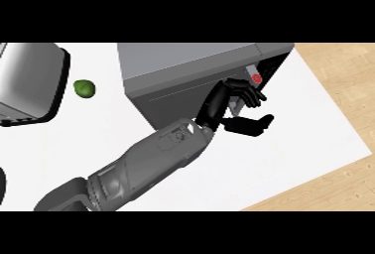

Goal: Pick up the milk, place it into the microwave and close the microwave

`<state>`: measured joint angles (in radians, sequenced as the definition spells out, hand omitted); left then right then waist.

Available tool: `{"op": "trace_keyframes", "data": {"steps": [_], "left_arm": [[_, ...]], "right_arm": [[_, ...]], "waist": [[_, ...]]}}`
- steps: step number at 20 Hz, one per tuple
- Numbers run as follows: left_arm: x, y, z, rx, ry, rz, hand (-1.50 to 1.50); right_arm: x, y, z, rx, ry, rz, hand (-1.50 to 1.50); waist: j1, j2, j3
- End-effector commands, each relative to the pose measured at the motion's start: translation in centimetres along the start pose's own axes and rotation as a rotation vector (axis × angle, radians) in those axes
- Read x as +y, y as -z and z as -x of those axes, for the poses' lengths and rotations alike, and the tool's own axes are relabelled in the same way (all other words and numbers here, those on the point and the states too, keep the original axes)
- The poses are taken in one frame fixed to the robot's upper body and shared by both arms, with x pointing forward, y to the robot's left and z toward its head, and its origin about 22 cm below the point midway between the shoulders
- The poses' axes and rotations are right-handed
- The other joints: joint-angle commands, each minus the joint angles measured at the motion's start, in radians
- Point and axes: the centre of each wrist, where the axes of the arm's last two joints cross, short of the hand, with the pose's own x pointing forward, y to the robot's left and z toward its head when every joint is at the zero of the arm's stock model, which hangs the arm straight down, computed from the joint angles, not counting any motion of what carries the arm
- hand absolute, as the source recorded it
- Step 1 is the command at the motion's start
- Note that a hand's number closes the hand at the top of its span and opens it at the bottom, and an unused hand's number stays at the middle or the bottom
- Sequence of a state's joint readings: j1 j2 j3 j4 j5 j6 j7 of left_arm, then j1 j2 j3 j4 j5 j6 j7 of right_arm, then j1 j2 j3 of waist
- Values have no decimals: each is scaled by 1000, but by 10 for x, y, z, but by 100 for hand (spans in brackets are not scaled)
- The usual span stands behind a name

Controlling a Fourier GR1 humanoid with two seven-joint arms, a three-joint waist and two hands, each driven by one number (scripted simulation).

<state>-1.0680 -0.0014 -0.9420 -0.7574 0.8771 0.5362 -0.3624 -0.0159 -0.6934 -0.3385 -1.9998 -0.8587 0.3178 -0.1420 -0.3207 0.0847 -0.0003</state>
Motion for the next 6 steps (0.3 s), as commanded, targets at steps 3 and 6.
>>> {"op": "trace_keyframes", "data": {"steps": [3, 6], "left_arm": [[88, 3, 32, 116, 94, -317, -150], [85, 1, 35, 121, 78, -297, -150]], "right_arm": [[0, -2, -10, 1, -20, -2, -150], [1, -3, -13, 6, -8, 7, -150]], "waist": [[53, -2, -2], [65, -1, -3]]}}
